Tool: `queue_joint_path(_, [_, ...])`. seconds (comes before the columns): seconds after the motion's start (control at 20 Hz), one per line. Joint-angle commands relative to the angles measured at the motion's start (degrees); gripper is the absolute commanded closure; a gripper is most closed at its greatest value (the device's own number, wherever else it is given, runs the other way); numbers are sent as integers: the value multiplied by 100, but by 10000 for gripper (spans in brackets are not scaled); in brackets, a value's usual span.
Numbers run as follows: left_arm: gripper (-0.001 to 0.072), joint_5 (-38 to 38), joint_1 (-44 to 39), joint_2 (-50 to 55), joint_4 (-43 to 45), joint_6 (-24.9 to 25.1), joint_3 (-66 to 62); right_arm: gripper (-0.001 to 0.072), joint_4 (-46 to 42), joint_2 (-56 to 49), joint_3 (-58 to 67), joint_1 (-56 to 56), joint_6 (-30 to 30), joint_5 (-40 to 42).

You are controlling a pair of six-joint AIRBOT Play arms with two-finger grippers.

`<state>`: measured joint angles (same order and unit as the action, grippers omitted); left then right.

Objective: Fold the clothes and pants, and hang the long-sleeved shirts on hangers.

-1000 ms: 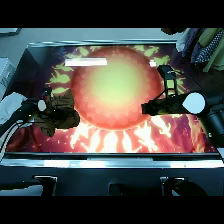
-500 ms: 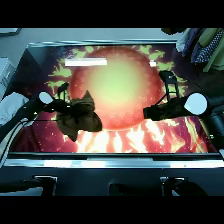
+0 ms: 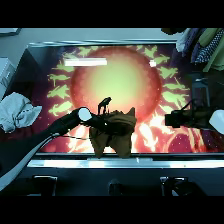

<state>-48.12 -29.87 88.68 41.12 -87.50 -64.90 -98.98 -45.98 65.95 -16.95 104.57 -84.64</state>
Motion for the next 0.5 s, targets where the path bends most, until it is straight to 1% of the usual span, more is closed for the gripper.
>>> queue_joint_path(0.0, [90,-315,72,37,-59,-105,-7,415,-293,79,-326,-2,1375,236])
queue_joint_path(0.05, [90,-614,310,-61,-57,-17,-7,414,-68,-74,-435,-2,1547,275])
queue_joint_path(0.15, [92,-1143,811,-339,61,223,-7,414,363,-535,-461,11,1530,614])
queue_joint_path(0.2, [95,-1344,1054,-496,232,225,-7,414,839,-807,-461,164,1375,973])
queue_joint_path(0.25, [95,-1543,1320,-664,452,221,-7,414,1659,-1123,-461,459,992,1370])
queue_joint_path(0.3, [95,-1714,1580,-820,614,221,-7,409,2717,-1515,-461,876,424,1727])
queue_joint_path(0.35, [95,-1871,1816,-949,723,221,-7,306,3759,-1921,-461,1285,-249,1967])
queue_joint_path(0.4, [95,-2024,2052,-1067,796,221,-7,176,4485,-2286,-461,1611,-811,2087])
queue_joint_path(0.45, [96,-2120,2253,-1150,848,223,-7,153,4966,-2669,-461,1880,-1272,2146])
